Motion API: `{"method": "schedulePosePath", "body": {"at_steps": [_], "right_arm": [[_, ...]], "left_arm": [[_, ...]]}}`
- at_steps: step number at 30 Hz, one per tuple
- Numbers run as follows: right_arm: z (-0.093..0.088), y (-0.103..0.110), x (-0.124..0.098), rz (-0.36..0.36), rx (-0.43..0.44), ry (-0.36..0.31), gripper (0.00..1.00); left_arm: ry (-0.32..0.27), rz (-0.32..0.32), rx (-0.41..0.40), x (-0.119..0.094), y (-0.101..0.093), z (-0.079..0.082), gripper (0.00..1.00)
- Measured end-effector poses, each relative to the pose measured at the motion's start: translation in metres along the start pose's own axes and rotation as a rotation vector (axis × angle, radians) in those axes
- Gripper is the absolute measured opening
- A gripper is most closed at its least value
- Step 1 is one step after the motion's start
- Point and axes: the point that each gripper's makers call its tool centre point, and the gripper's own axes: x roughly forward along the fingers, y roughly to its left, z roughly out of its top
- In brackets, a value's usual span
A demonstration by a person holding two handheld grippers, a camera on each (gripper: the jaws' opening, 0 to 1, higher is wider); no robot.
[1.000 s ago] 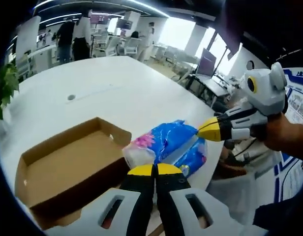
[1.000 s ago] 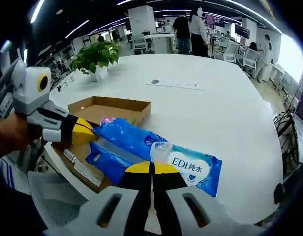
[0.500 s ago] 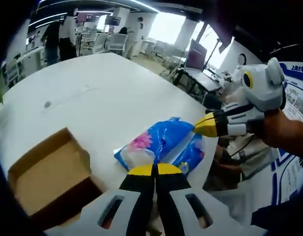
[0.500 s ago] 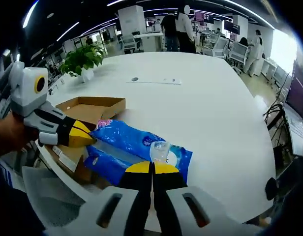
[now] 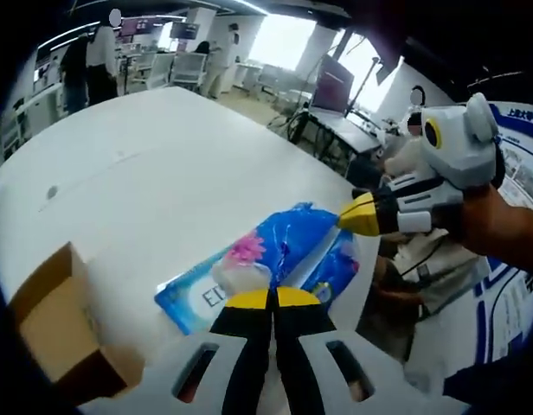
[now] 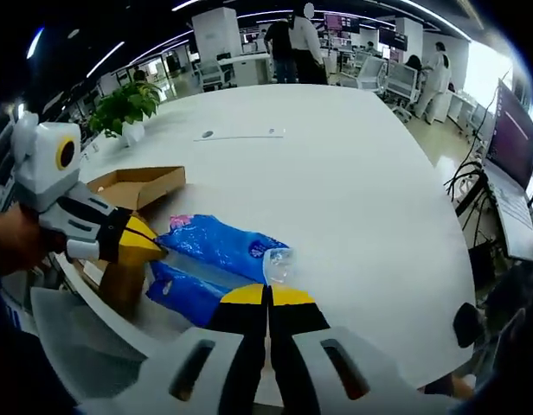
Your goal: Operate the shoe box by opening the lid, removing the specified soft item, and placing it in the target area until the item is outside and the box remains undamaged.
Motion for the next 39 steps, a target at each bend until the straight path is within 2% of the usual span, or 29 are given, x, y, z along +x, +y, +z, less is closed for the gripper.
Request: {"method": "schedulePosePath", "body": {"at_steps": [7,20,32,39], "right_arm": [[-0.003,-0.025,0.005,-0.006,0.006,0.014,0.0],[0.002,-0.069,0.008,-0.017,0.001,0.014,0.0],[-0.011,-0.109,-0.002,-0.049,0.019,0.01,0.0],[-0.011,-0.126,0.0,-0.059,0.029,0.009,0.0]], "left_arm": [[0.008,-0.012,-0.007,0.023,-0.008,0.008,0.0],[0.026,-0.028,-0.013,0.058,-0.026,0.02,0.0],[0.04,-0.059,0.004,0.09,-0.051,0.03,0.0],[0.05,-0.061,0.011,0.107,-0.056,0.034,0.0]]}}
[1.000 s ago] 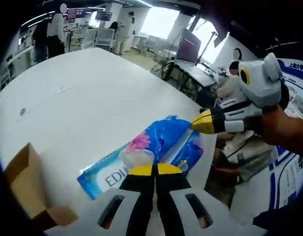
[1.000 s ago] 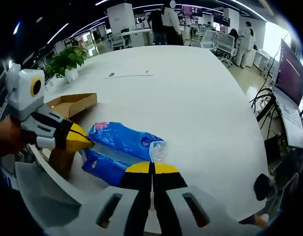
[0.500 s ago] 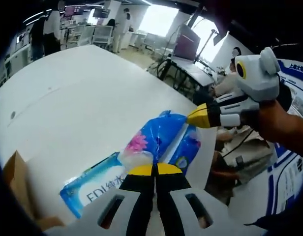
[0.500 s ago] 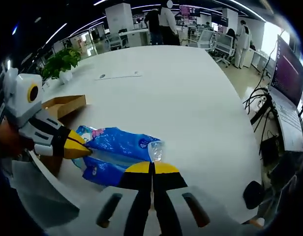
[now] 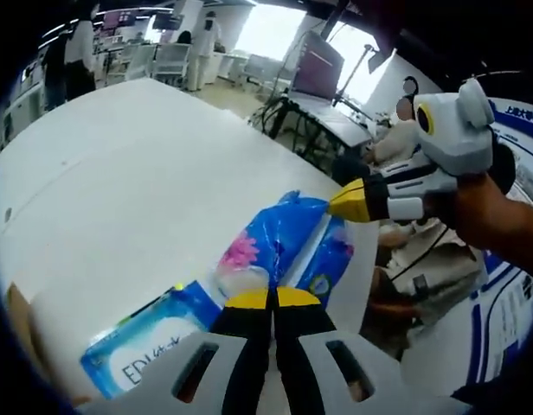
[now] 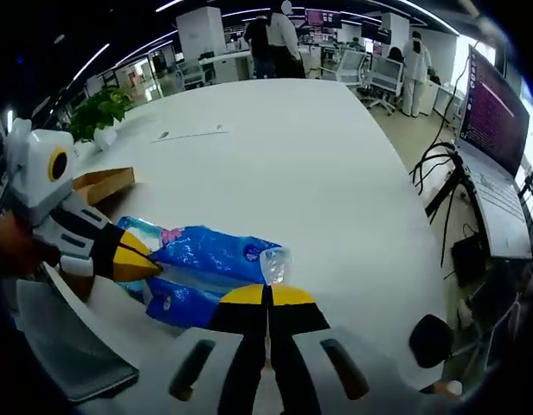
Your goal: Operate the shoe box by opening the lid, removing the specified soft item, and placing it in the target area until the item is outside and the box remains undamaged.
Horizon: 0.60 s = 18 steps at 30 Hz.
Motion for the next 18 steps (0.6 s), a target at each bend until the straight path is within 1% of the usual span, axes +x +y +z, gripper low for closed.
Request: {"method": "schedulePosePath", "body": {"at_steps": [7,10,18], "right_arm": [[-0.004,-0.011,0.007,-0.002,0.004,0.007,0.0],[-0.009,-0.01,0.014,0.003,-0.002,0.018,0.0],[-0.015,-0.011,0.029,0.017,-0.004,0.037,0.0]], "left_arm": [[0.008,0.008,-0.011,0.014,0.002,0.0,0.0],[0.019,0.015,-0.023,0.019,0.005,-0.004,0.0],[0.034,0.037,-0.031,0.027,0.015,-0.012,0.0]]}}
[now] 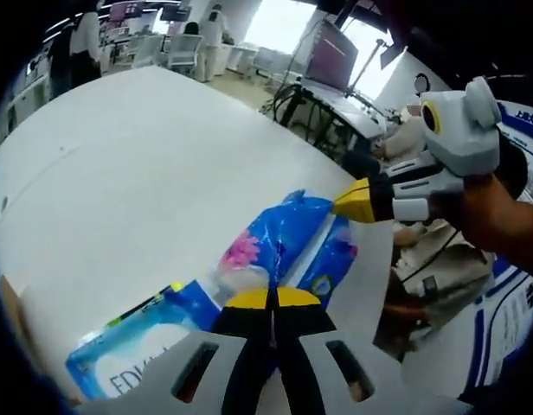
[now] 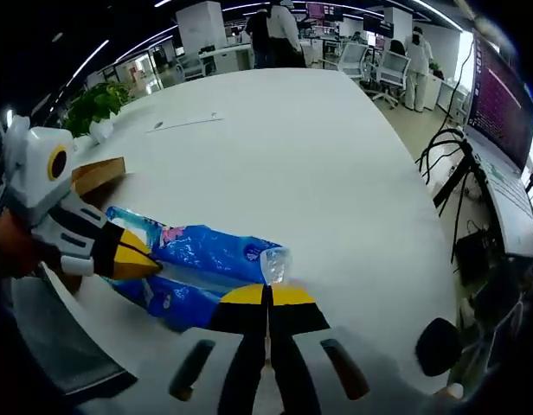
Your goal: Operate the shoe box by opening the lid, removing the specified soft item, and placing it in the target area until the item is outside and the box remains undamaged.
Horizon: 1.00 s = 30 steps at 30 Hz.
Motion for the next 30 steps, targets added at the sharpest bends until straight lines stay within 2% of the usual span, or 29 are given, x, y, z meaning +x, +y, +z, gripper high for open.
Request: {"method": "schedulePosePath", "body": {"at_steps": [12,17,21,24,30], "right_arm": [[-0.015,0.001,0.02,0.016,0.009,0.018,0.0],[-0.016,0.0,0.024,0.013,0.015,0.025,0.01],[-0.011,-0.001,0.025,0.01,0.016,0.017,0.06],[-0.008,-0.002,0.024,0.001,0.015,0.011,0.1],[-0.005,-0.002,0.015,-0.004,0.024,-0.005,0.11]], "left_arm": [[0.027,0.014,-0.018,0.008,0.013,-0.011,0.0],[0.025,-0.003,-0.04,0.006,0.014,-0.012,0.0],[0.012,0.006,-0.036,0.004,0.018,-0.01,0.09],[0.012,0.003,-0.039,0.002,0.018,-0.01,0.1],[0.002,-0.005,-0.039,-0.005,0.013,-0.01,0.14]]}}
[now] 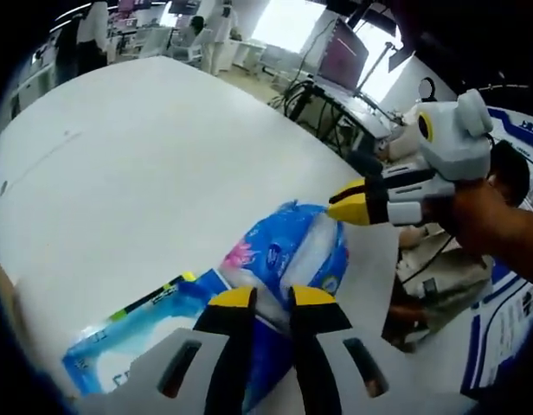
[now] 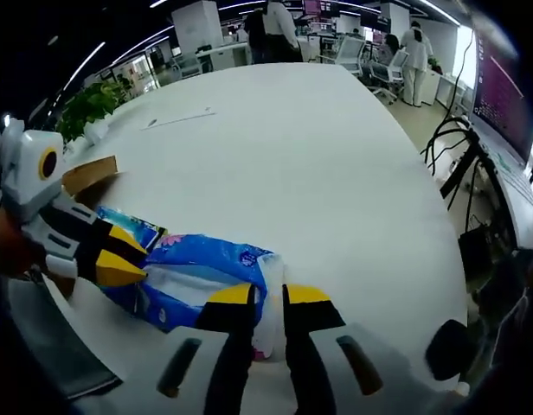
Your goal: Operate the shoe box by opening the lid, removing the specified soft item, and placing it in the target area until the item is outside and the box remains undamaged.
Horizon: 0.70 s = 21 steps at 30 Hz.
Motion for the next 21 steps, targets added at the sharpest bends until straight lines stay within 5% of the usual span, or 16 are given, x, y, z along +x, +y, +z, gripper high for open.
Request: {"method": "schedulePosePath", "body": {"at_steps": [7,21], "right_arm": [[0.0,0.005,-0.005,-0.002,0.001,-0.007,0.12],[-0.001,0.012,-0.011,-0.004,-0.01,-0.014,0.11]], "left_arm": [[-0.003,0.003,0.003,-0.005,0.002,0.001,0.25],[-0.065,-0.013,-0.013,-0.016,-0.002,0.011,0.32]]}}
